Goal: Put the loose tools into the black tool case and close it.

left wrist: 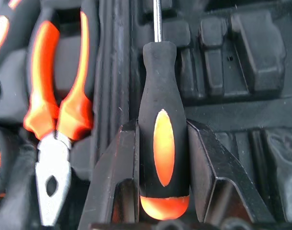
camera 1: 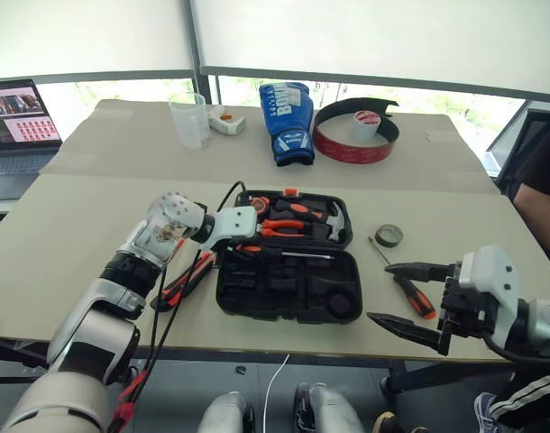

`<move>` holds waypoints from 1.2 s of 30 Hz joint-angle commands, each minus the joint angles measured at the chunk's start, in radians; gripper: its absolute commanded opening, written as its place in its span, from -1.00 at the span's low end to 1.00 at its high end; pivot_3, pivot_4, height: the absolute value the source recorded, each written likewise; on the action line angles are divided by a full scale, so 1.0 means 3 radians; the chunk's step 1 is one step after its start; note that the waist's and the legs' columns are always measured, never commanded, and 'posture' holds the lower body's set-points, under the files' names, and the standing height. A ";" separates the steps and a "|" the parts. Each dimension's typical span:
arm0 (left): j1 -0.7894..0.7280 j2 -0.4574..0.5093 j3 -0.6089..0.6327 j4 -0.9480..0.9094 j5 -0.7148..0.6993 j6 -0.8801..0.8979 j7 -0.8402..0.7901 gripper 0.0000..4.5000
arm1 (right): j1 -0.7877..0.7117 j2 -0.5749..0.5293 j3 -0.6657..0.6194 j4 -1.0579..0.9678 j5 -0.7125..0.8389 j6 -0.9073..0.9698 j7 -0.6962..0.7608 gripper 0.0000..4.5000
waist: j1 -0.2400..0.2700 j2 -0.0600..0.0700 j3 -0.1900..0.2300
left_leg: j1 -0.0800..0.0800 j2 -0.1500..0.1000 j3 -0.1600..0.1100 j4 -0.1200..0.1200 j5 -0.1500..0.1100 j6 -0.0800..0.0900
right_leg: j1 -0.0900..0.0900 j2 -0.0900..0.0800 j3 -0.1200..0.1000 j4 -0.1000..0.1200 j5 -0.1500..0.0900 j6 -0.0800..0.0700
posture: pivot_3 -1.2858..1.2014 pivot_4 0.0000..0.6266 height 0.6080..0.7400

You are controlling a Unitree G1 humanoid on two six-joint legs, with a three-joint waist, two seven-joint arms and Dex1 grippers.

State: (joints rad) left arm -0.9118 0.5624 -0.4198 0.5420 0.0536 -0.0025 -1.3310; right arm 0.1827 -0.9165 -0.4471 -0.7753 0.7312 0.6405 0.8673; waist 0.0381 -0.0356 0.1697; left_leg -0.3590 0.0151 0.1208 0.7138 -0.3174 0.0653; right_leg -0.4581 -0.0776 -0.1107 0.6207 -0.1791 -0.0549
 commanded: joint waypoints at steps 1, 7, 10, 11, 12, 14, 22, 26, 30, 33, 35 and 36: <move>-0.0117 -0.0011 0.0073 -0.0027 -0.0027 0.0034 -0.0115 -0.39 | 0.0024 0.0011 -0.0135 -0.0115 0.0086 0.0007 -0.0060 1.00 | 0.0001 0.0000 0.0000 | -0.0002 0.0000 0.0000 0.0002 -0.0002 0.0004 | 0.0000 0.0000 0.0000 0.0000 0.0001 0.0001 | 0.03 -0.52 0.80; -0.0168 -0.0051 0.0187 -0.0109 -0.0095 0.0165 -0.0131 0.48 | 0.0010 -0.0009 -0.0150 -0.0087 0.0118 0.0011 -0.0062 1.00 | 0.0001 0.0000 0.0000 | -0.0004 -0.0001 0.0000 0.0005 -0.0003 0.0005 | 0.0000 0.0000 0.0001 0.0000 0.0002 0.0003 | 0.03 -0.52 0.80; -0.0202 -0.0066 0.0232 -0.0173 -0.0144 0.0295 -0.0172 0.93 | -0.0012 -0.0026 -0.0136 -0.0071 0.0148 0.0011 -0.0075 1.00 | 0.0013 0.0000 0.0000 | -0.0008 -0.0001 -0.0001 0.0012 -0.0003 0.0005 | 0.0000 -0.0001 -0.0001 0.0001 0.0003 0.0005 | 0.03 -0.52 0.80; -0.0199 -0.0064 0.0237 -0.0203 -0.0156 0.0324 -0.0204 0.97 | -0.0020 -0.0031 -0.0128 -0.0065 0.0155 0.0009 -0.0079 1.00 | 0.0011 0.0000 0.0000 | -0.0012 -0.0001 -0.0004 0.0017 -0.0003 0.0006 | 0.0000 0.0000 -0.0001 0.0001 0.0003 0.0005 | 0.03 -0.52 0.80; -0.0194 -0.0064 0.0241 -0.0228 -0.0160 0.0349 -0.0227 0.97 | -0.0027 -0.0034 -0.0121 -0.0059 0.0160 0.0008 -0.0081 1.00 | 0.0008 0.0000 0.0000 | -0.0016 0.0000 -0.0006 0.0022 -0.0004 0.0008 | -0.0002 0.0000 -0.0003 0.0002 0.0004 0.0006 | 0.03 -0.52 0.80; -0.0182 -0.0071 0.0252 -0.0263 -0.0158 0.0391 -0.0247 0.97 | -0.0036 -0.0039 -0.0115 -0.0052 0.0169 0.0008 -0.0085 1.00 | 0.0005 0.0000 0.0000 | -0.0017 -0.0001 -0.0006 0.0024 -0.0006 0.0010 | -0.0001 0.0000 -0.0001 0.0002 0.0004 0.0007 | 0.03 -0.52 0.80; -0.0248 -0.0236 0.0208 -0.0075 -0.0078 0.0393 -0.0195 -0.21 | -0.0070 -0.0035 -0.0088 -0.0026 0.0176 0.0012 -0.0109 1.00 | 0.0005 0.0000 0.0000 | -0.0024 -0.0001 -0.0007 0.0036 -0.0007 0.0013 | -0.0002 0.0000 -0.0003 0.0002 0.0005 0.0010 | 0.03 -0.52 0.80; -0.0314 -0.0348 0.0196 0.0080 -0.0050 0.0375 -0.0187 -0.85 | -0.0045 -0.0015 -0.0097 -0.0050 0.0179 0.0017 -0.0140 1.00 | 0.0006 0.0000 0.0000 | -0.0029 0.0000 -0.0009 0.0044 -0.0009 0.0016 | -0.0003 0.0000 -0.0005 0.0005 0.0006 0.0011 | 0.03 -0.52 0.80; -0.0370 -0.0436 0.0129 0.0260 0.0078 0.0278 -0.0089 -0.97 | 0.0038 0.0013 -0.0132 -0.0103 0.0181 0.0011 -0.0170 1.00 | 0.0007 0.0000 0.0000 | -0.0031 -0.0001 -0.0011 0.0046 -0.0012 0.0020 | -0.0003 0.0000 -0.0007 0.0003 0.0007 0.0012 | 0.03 -0.52 0.80; -0.0361 -0.0455 0.0042 0.0354 0.0213 0.0148 -0.0060 -0.97 | 0.0083 0.0031 -0.0152 -0.0128 0.0188 0.0008 -0.0197 1.00 | 0.0007 0.0000 0.0000 | -0.0032 -0.0001 -0.0010 0.0047 -0.0013 0.0021 | -0.0003 0.0000 -0.0006 0.0003 0.0007 0.0012 | 0.03 -0.52 0.80; -0.0317 -0.0433 -0.0030 0.0383 0.0291 0.0002 -0.0099 -0.97 | 0.0090 0.0038 -0.0153 -0.0132 0.0192 0.0009 -0.0221 1.00 | 0.0007 0.0001 -0.0001 | -0.0031 -0.0002 -0.0010 0.0048 -0.0013 0.0022 | -0.0002 -0.0001 -0.0006 0.0004 0.0007 0.0013 | 0.03 -0.52 0.80; -0.0287 -0.0427 -0.0064 0.0396 0.0321 -0.0044 -0.0112 -0.97 | 0.0093 0.0046 -0.0155 -0.0135 0.0196 0.0011 -0.0236 1.00 | 0.0007 0.0001 -0.0001 | -0.0031 -0.0002 -0.0011 0.0048 -0.0013 0.0022 | -0.0002 -0.0002 -0.0006 0.0004 0.0008 0.0014 | 0.03 -0.52 0.80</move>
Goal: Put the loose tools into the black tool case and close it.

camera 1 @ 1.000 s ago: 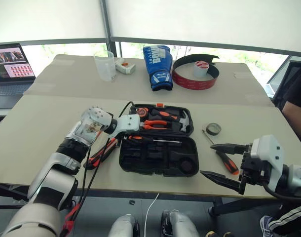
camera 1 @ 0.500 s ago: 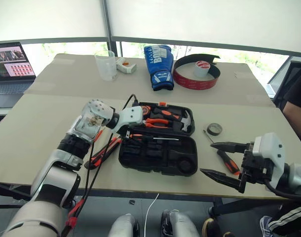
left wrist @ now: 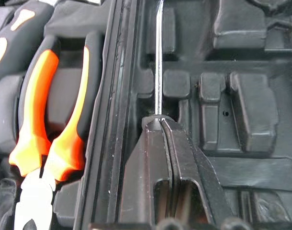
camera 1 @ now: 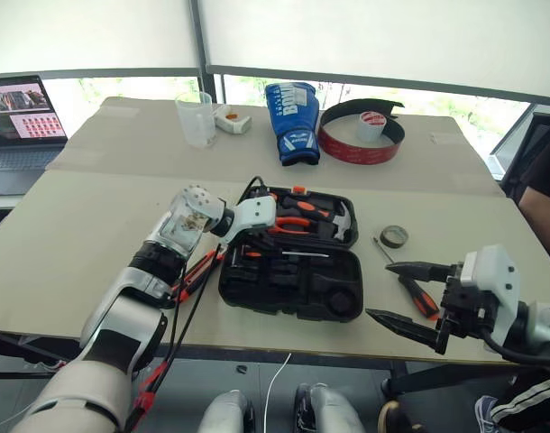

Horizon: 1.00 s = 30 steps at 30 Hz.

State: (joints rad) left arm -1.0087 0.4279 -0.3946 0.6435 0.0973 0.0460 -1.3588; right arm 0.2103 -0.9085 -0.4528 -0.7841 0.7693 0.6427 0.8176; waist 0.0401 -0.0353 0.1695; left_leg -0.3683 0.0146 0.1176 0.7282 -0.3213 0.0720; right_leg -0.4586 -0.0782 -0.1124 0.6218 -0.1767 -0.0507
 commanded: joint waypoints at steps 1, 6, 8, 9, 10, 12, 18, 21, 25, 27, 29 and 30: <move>0.0057 0.0021 -0.0180 0.0082 0.0214 -0.0265 -0.0015 -0.97 | 0.0003 0.0026 -0.0138 -0.0103 0.0074 0.0005 -0.0084 1.00 | 0.0001 0.0000 0.0000 | 0.0001 0.0000 0.0000 0.0000 0.0000 0.0001 | 0.0001 0.0000 0.0000 0.0000 0.0000 0.0000 | 0.03 -0.52 0.80; 0.0024 -0.0084 -0.0223 0.0329 0.0375 -0.0476 0.0258 -0.97 | 0.0125 0.0075 -0.0118 -0.0054 -0.0061 -0.0039 -0.0119 1.00 | 0.0014 0.0007 -0.0008 | 0.0003 -0.0001 0.0000 0.0001 -0.0003 0.0005 | 0.0005 -0.0003 0.0001 0.0000 0.0002 0.0003 | 0.03 -0.52 0.80; -0.0019 -0.0104 -0.0127 0.0332 0.0285 -0.0473 0.0251 -0.97 | 0.0169 0.0087 -0.0130 -0.0009 -0.0128 -0.0024 -0.0175 1.00 | 0.0026 0.0011 -0.0012 | 0.0004 -0.0002 0.0000 0.0002 -0.0005 0.0008 | 0.0007 -0.0004 0.0001 -0.0001 0.0004 0.0007 | 0.03 -0.52 0.80; -0.0038 -0.0106 -0.0046 0.0292 0.0184 -0.0419 0.0202 -0.97 | 0.0188 0.0098 -0.0145 0.0021 -0.0165 -0.0013 -0.0217 1.00 | 0.0027 0.0012 -0.0012 | 0.0004 -0.0002 0.0000 0.0005 -0.0010 0.0017 | 0.0007 -0.0005 0.0002 -0.0001 0.0006 0.0010 | 0.03 -0.52 0.80; -0.0054 -0.0109 0.0067 0.0221 0.0046 -0.0303 0.0142 -0.97 | 0.0205 0.0113 -0.0161 0.0063 -0.0214 -0.0002 -0.0269 1.00 | 0.0024 0.0012 -0.0012 | 0.0003 -0.0003 0.0000 0.0007 -0.0016 0.0027 | 0.0007 -0.0006 0.0002 -0.0002 0.0008 0.0014 | 0.03 -0.52 0.80; -0.0038 -0.0036 0.0352 -0.0103 -0.0369 0.0152 -0.0100 -0.75 | 0.0238 0.0171 -0.0198 0.0203 -0.0310 0.0081 -0.0447 1.00 | 0.0013 0.0011 -0.0012 | -0.0002 -0.0003 0.0000 0.0012 -0.0016 0.0028 | 0.0005 -0.0007 0.0004 -0.0005 0.0013 0.0022 | 0.03 -0.52 0.80; 0.0469 0.0457 0.0991 -0.1480 -0.1447 0.1278 -0.0502 0.08 | 0.0214 0.0439 0.0010 0.0700 -0.0742 0.0097 -0.0907 1.00 | -0.0079 0.0018 -0.0013 | -0.0005 -0.0001 0.0003 0.0010 -0.0002 0.0004 | -0.0007 -0.0001 0.0017 0.0003 0.0007 0.0017 | 0.03 -0.52 0.80; 0.0707 0.0648 0.1014 -0.1966 -0.1639 0.1574 -0.0498 0.54 | 0.0123 0.0483 0.0149 0.0984 -0.0900 0.0022 -0.0922 1.00 | -0.0091 0.0030 -0.0016 | 0.0000 -0.0002 0.0005 0.0008 -0.0002 0.0003 | -0.0005 0.0000 0.0022 0.0009 -0.0001 0.0018 | 0.03 -0.52 0.80; 0.0873 0.0686 0.1065 -0.2309 -0.1760 0.1733 -0.0295 0.98 | 0.0000 0.0531 0.0351 0.1340 -0.1053 -0.0066 -0.0856 1.00 | -0.0070 0.0030 -0.0015 | 0.0002 -0.0005 0.0005 0.0009 -0.0001 0.0001 | -0.0001 0.0003 0.0030 0.0010 -0.0001 0.0020 | 0.03 -0.52 0.80; 0.0871 0.0724 0.1076 -0.2387 -0.1863 0.1902 -0.0273 0.99 | -0.0074 0.0586 0.0406 0.1499 -0.1127 -0.0145 -0.0871 0.89 | -0.0070 0.0030 -0.0015 | 0.0002 -0.0006 0.0005 0.0009 -0.0001 0.0001 | -0.0001 0.0006 0.0039 0.0010 0.0000 0.0022 | 0.03 -0.52 0.80; 0.0856 0.0769 0.1086 -0.2429 -0.1949 0.2033 -0.0252 1.00 | -0.0135 0.0660 0.0391 0.1605 -0.1129 -0.0175 -0.0883 0.63 | -0.0078 0.0031 -0.0016 | 0.0003 -0.0006 0.0005 0.0008 -0.0001 0.0001 | -0.0001 0.0008 0.0044 0.0012 0.0000 0.0022 | 0.03 -0.52 0.80; 0.0859 0.0801 0.1080 -0.2447 -0.1965 0.2058 -0.0249 1.00 | -0.0149 0.0687 0.0376 0.1630 -0.1120 -0.0173 -0.0872 0.53 | -0.0084 0.0031 -0.0016 | 0.0003 -0.0006 0.0005 0.0008 -0.0001 0.0001 | -0.0002 0.0009 0.0045 0.0013 0.0000 0.0022 | 0.03 -0.52 0.80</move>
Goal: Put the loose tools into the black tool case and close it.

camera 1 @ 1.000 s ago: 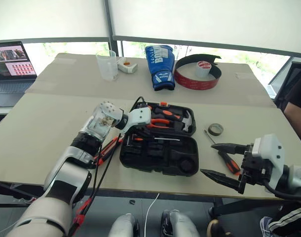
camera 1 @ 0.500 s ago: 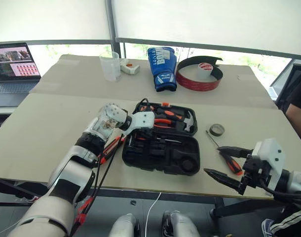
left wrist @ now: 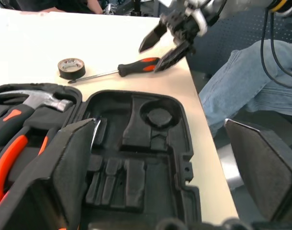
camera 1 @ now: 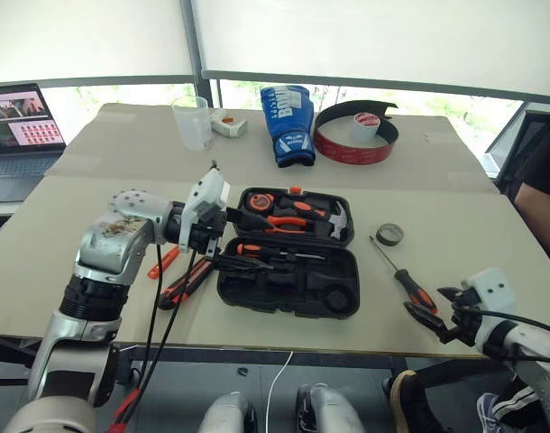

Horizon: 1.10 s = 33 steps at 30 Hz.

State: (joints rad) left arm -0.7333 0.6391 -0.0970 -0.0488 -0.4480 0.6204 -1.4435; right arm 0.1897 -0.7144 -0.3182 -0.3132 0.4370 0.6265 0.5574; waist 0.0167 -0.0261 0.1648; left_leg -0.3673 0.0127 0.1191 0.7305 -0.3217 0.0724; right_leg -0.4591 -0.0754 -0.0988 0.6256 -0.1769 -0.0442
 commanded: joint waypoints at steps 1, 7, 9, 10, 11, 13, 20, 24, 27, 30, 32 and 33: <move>-0.0032 0.0148 0.0077 -0.0166 -0.0145 0.0120 0.0016 1.00 | -0.0076 0.0062 -0.0093 0.0069 -0.0005 -0.0132 0.0013 0.35 | -0.0010 0.0001 0.0000 | 0.0000 0.0000 0.0000 -0.0001 0.0000 0.0000 | -0.0001 0.0001 0.0001 0.0001 0.0000 -0.0001 | 0.03 -0.52 0.80; 0.0240 0.0513 0.0049 -0.0141 0.0044 -0.0254 -0.0084 1.00 | -0.0059 0.0235 -0.0414 -0.0134 0.0182 -0.0236 -0.0002 -0.53 | -0.0018 0.0004 0.0000 | 0.0003 0.0001 0.0001 -0.0003 0.0003 -0.0005 | -0.0002 0.0003 0.0002 0.0002 -0.0003 -0.0005 | 0.03 -0.52 0.80; 0.0330 0.0628 0.0073 -0.0107 0.0068 -0.0347 -0.0109 1.00 | -0.0051 0.0263 -0.0496 -0.0268 0.0238 -0.0261 0.0027 -0.55 | -0.0017 0.0008 0.0001 | 0.0003 0.0001 0.0001 -0.0003 0.0003 -0.0005 | -0.0002 0.0003 0.0003 0.0002 -0.0003 -0.0006 | 0.03 -0.52 0.80; 0.0421 0.0703 0.0139 -0.0114 0.0054 -0.0348 -0.0096 1.00 | -0.0106 0.0253 -0.0555 -0.0388 0.0333 -0.0226 0.0043 -0.55 | -0.0017 0.0008 0.0002 | 0.0003 0.0001 0.0001 -0.0003 0.0003 -0.0006 | -0.0003 0.0002 0.0003 0.0003 -0.0004 -0.0006 | 0.03 -0.52 0.80; 0.0536 0.0777 0.0208 -0.0173 0.0014 -0.0330 -0.0085 1.00 | -0.0215 0.0179 -0.0518 -0.0504 0.0401 -0.0217 0.0132 -0.55 | -0.0020 0.0010 0.0002 | 0.0003 0.0001 0.0001 -0.0003 0.0003 -0.0006 | -0.0003 0.0002 0.0003 0.0003 -0.0004 -0.0006 | 0.03 -0.52 0.80; 0.0691 0.0871 0.0289 -0.0280 -0.0062 -0.0288 -0.0067 1.00 | -0.0395 0.0022 -0.0345 -0.0661 0.0453 -0.0231 0.0346 -0.55 | -0.0047 0.0015 0.0005 | 0.0004 0.0001 0.0003 -0.0003 0.0003 -0.0007 | -0.0004 0.0001 0.0006 0.0003 -0.0004 -0.0006 | 0.03 -0.52 0.80; 0.0760 0.0898 0.0262 -0.0325 -0.0087 -0.0310 -0.0014 1.00 | -0.1337 -0.0354 0.0971 -0.0331 -0.0095 -0.0572 0.1146 -0.55 | 0.0009 0.0014 0.0006 | 0.0007 0.0001 0.0000 -0.0011 0.0002 -0.0007 | -0.0004 0.0002 0.0000 0.0001 -0.0007 -0.0011 | 0.03 -0.52 0.80; 0.0760 0.0904 0.0246 -0.0329 -0.0088 -0.0330 -0.0002 1.00 | -0.1894 -0.0356 0.1634 0.0196 -0.0707 -0.1063 0.1434 -0.55 | -0.0011 0.0013 0.0007 | -0.0002 -0.0004 0.0003 -0.0007 0.0001 -0.0003 | -0.0008 0.0001 0.0001 -0.0001 -0.0006 -0.0010 | 0.03 -0.52 0.80; 0.0741 0.0894 0.0257 -0.0349 -0.0107 -0.0318 0.0041 1.00 | -0.2135 -0.0320 0.1837 0.0540 -0.1009 -0.1337 0.1478 -0.55 | -0.0006 0.0013 0.0007 | -0.0004 -0.0004 0.0004 -0.0007 0.0001 -0.0003 | -0.0010 0.0001 0.0000 0.0000 -0.0008 -0.0009 | 0.03 -0.52 0.80; 0.0736 0.0887 0.0261 -0.0352 -0.0107 -0.0331 0.0085 1.00 | -0.2266 -0.0295 0.1896 0.0743 -0.1160 -0.1528 0.1520 -0.55 | -0.0015 0.0013 0.0007 | -0.0005 -0.0004 0.0004 -0.0007 0.0001 -0.0003 | -0.0010 0.0000 -0.0001 0.0000 -0.0010 -0.0009 | 0.03 -0.52 0.80; 0.0742 0.0883 0.0254 -0.0363 -0.0101 -0.0338 0.0111 1.00 | -0.2296 -0.0310 0.1928 0.0820 -0.1233 -0.1660 0.1585 -0.55 | -0.0017 0.0013 0.0007 | -0.0004 -0.0004 0.0004 -0.0007 0.0001 -0.0004 | -0.0010 0.0000 -0.0001 0.0000 -0.0010 -0.0009 | 0.03 -0.52 0.80; 0.0743 0.0883 0.0250 -0.0362 -0.0098 -0.0342 0.0118 1.00 | -0.2304 -0.0299 0.1926 0.0843 -0.1237 -0.1672 0.1606 -0.55 | -0.0018 0.0013 0.0007 | -0.0004 -0.0003 0.0004 -0.0007 0.0002 -0.0004 | -0.0010 0.0000 -0.0001 0.0001 -0.0010 -0.0009 | 0.03 -0.52 0.80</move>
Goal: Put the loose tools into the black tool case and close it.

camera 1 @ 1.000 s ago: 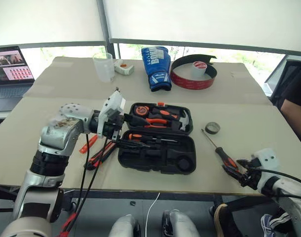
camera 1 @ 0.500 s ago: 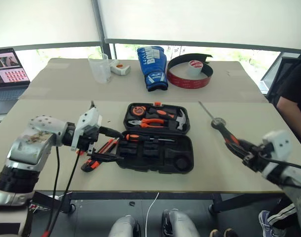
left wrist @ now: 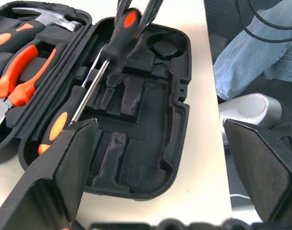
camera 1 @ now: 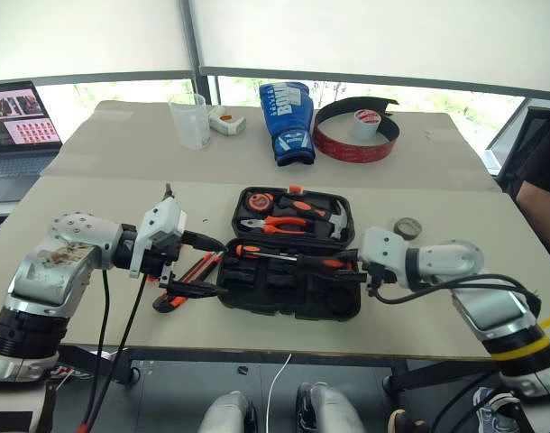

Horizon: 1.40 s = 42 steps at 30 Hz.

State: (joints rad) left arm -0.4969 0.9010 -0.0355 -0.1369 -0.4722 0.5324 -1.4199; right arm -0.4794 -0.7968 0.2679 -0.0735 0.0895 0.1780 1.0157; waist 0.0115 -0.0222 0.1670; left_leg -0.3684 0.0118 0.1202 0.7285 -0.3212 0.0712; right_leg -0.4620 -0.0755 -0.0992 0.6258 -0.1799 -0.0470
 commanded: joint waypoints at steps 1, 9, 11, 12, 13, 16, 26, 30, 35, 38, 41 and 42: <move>-0.0046 0.0011 0.0042 -0.0068 -0.0015 -0.0054 0.0044 1.00 | -0.0077 -0.0015 -0.0032 0.0058 -0.0082 -0.0189 0.0101 -0.55 | 0.0000 0.0000 0.0000 | 0.0000 0.0000 0.0000 0.0000 0.0000 -0.0001 | 0.0000 0.0000 0.0000 0.0001 0.0000 0.0000 | 0.03 -0.52 0.80; -0.0120 0.0000 -0.0004 0.0030 0.0031 -0.0108 0.0063 1.00 | -0.0019 0.0040 -0.0088 -0.0037 -0.0082 -0.0153 0.0160 -0.55 | -0.0003 0.0000 0.0000 | 0.0003 0.0002 0.0000 0.0001 0.0004 -0.0007 | 0.0001 0.0000 0.0001 0.0007 -0.0001 -0.0001 | 0.03 -0.52 0.80; -0.0153 -0.0013 -0.0026 0.0056 0.0045 -0.0122 0.0064 1.00 | -0.0006 0.0058 -0.0092 -0.0071 -0.0077 -0.0048 0.0141 -0.55 | -0.0003 0.0000 0.0000 | 0.0004 0.0002 0.0000 0.0001 0.0004 -0.0008 | 0.0000 0.0000 0.0001 0.0008 -0.0002 -0.0002 | 0.03 -0.52 0.80; -0.0164 -0.0017 -0.0033 0.0063 0.0047 -0.0126 0.0063 1.00 | -0.0004 0.0063 -0.0093 -0.0081 -0.0086 -0.0016 0.0132 -0.55 | -0.0003 0.0000 0.0000 | 0.0004 0.0002 0.0000 0.0001 0.0004 -0.0008 | 0.0000 0.0000 0.0001 0.0009 -0.0002 -0.0003 | 0.03 -0.52 0.80; -0.0174 -0.0021 -0.0039 0.0068 0.0046 -0.0127 0.0062 1.00 | -0.0003 0.0067 -0.0092 -0.0089 -0.0092 0.0021 0.0125 -0.10 | -0.0003 0.0000 0.0000 | 0.0003 0.0002 0.0000 0.0001 0.0004 -0.0008 | 0.0000 0.0000 0.0001 0.0009 -0.0002 -0.0003 | 0.03 -0.52 0.80; -0.0210 -0.0026 -0.0061 0.0082 0.0039 -0.0123 0.0056 1.00 | -0.0018 0.0114 -0.0129 -0.0183 -0.0030 0.0202 0.0092 0.30 | -0.0002 0.0000 0.0000 | 0.0003 0.0002 0.0000 0.0001 0.0004 -0.0008 | 0.0000 -0.0001 0.0000 0.0009 -0.0002 -0.0003 | 0.03 -0.52 0.80; -0.0225 -0.0020 -0.0082 0.0126 0.0048 -0.0150 0.0042 1.00 | -0.0203 0.0511 -0.0216 -0.0437 0.0335 0.0894 -0.0060 0.53 | -0.0007 0.0000 0.0000 | 0.0004 0.0003 0.0000 0.0002 0.0004 -0.0008 | 0.0000 0.0000 0.0000 0.0010 -0.0002 -0.0004 | 0.03 -0.52 0.80; -0.0198 -0.0016 -0.0081 0.0128 0.0058 -0.0165 0.0049 1.00 | -0.0282 0.0627 -0.0002 -0.0312 0.0169 0.0876 -0.0110 -0.07 | -0.0006 0.0000 0.0000 | 0.0003 0.0002 0.0000 0.0001 0.0004 -0.0008 | -0.0001 0.0000 -0.0001 0.0010 -0.0002 -0.0005 | 0.03 -0.52 0.80; -0.0182 -0.0022 -0.0061 0.0103 0.0058 -0.0145 0.0078 1.00 | -0.0417 0.0661 0.0277 -0.0050 -0.0089 0.0870 -0.0082 -0.83 | -0.0009 0.0000 0.0000 | 0.0002 0.0002 0.0000 0.0002 0.0004 -0.0008 | -0.0001 0.0000 -0.0002 0.0010 -0.0002 -0.0004 | 0.03 -0.52 0.80; -0.0162 -0.0024 -0.0050 0.0087 0.0053 -0.0141 0.0098 1.00 | -0.0456 0.0681 0.0409 0.0108 -0.0238 0.0895 -0.0101 -0.98 | -0.0015 0.0000 0.0000 | 0.0003 0.0002 0.0000 0.0002 0.0004 -0.0008 | -0.0001 0.0000 -0.0002 0.0010 -0.0003 -0.0005 | 0.03 -0.52 0.80; -0.0123 -0.0027 -0.0034 0.0060 0.0041 -0.0132 0.0131 1.00 | -0.0485 0.0659 0.0574 0.0217 -0.0403 0.0859 -0.0069 -0.98 | -0.0017 0.0001 0.0000 | 0.0006 0.0002 0.0000 0.0002 0.0005 -0.0008 | 0.0002 -0.0001 -0.0002 0.0011 -0.0003 -0.0005 | 0.03 -0.52 0.80; -0.0106 -0.0028 -0.0027 0.0048 0.0036 -0.0126 0.0145 1.00 | -0.0480 0.0638 0.0631 0.0229 -0.0451 0.0833 -0.0035 -0.98 | -0.0019 0.0001 -0.0001 | 0.0008 0.0002 0.0000 0.0002 0.0005 -0.0008 | 0.0004 0.0000 -0.0002 0.0011 -0.0003 -0.0005 | 0.03 -0.52 0.80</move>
State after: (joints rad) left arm -0.5324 0.8921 -0.0631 -0.0943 -0.4532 0.5010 -1.3846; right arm -0.6375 -0.5863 0.4070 -0.0447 0.0119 0.4313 0.9951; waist 0.0057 -0.0221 0.1669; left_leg -0.3647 0.0124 0.1201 0.7290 -0.3198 0.0687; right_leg -0.4600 -0.0756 -0.0996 0.6292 -0.1808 -0.0484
